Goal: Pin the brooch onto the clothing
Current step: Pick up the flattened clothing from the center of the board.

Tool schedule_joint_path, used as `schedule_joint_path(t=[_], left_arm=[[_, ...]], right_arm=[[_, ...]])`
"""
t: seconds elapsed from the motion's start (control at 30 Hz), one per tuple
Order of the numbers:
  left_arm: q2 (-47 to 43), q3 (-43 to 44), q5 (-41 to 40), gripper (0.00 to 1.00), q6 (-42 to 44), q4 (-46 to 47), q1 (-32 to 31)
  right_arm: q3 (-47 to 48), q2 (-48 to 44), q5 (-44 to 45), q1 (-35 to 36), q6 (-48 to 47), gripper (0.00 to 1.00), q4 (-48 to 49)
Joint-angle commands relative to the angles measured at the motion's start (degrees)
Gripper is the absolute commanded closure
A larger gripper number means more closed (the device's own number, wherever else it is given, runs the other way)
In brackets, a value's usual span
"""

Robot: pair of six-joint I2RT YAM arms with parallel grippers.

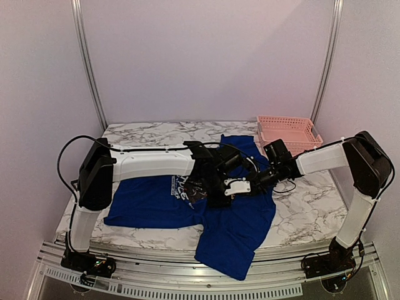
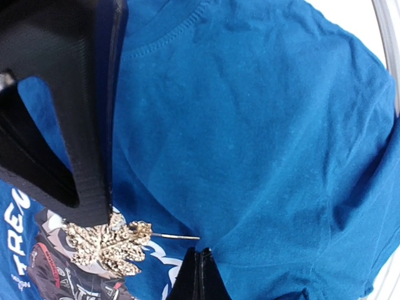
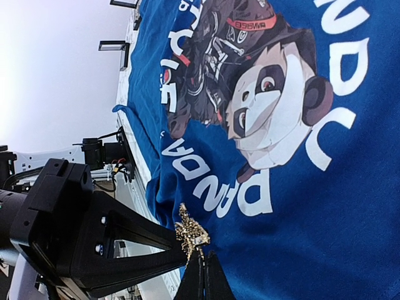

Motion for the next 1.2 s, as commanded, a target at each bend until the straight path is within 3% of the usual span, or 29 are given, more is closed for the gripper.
schedule_joint_path(t=[0.0,0.17,1.17], left_arm=[[-0.6,-0.5,-3.1,1.0,0.7,0.7,-0.9],[-1.2,-2.3,-7.0,1.0,1.8,3.2,-1.4],[-1.4,-2.3,-10.5,1.0,1.4,6.8,-1.8]], right_arm=[[-1.1,0.8,-2.4,0.0,0.3,1.0,0.7],[-1.8,2.8,-3.9,0.0,1.2,1.0,2.1],[-3.8,7.9,-7.4,0.7,3.9,1.0,7.1]])
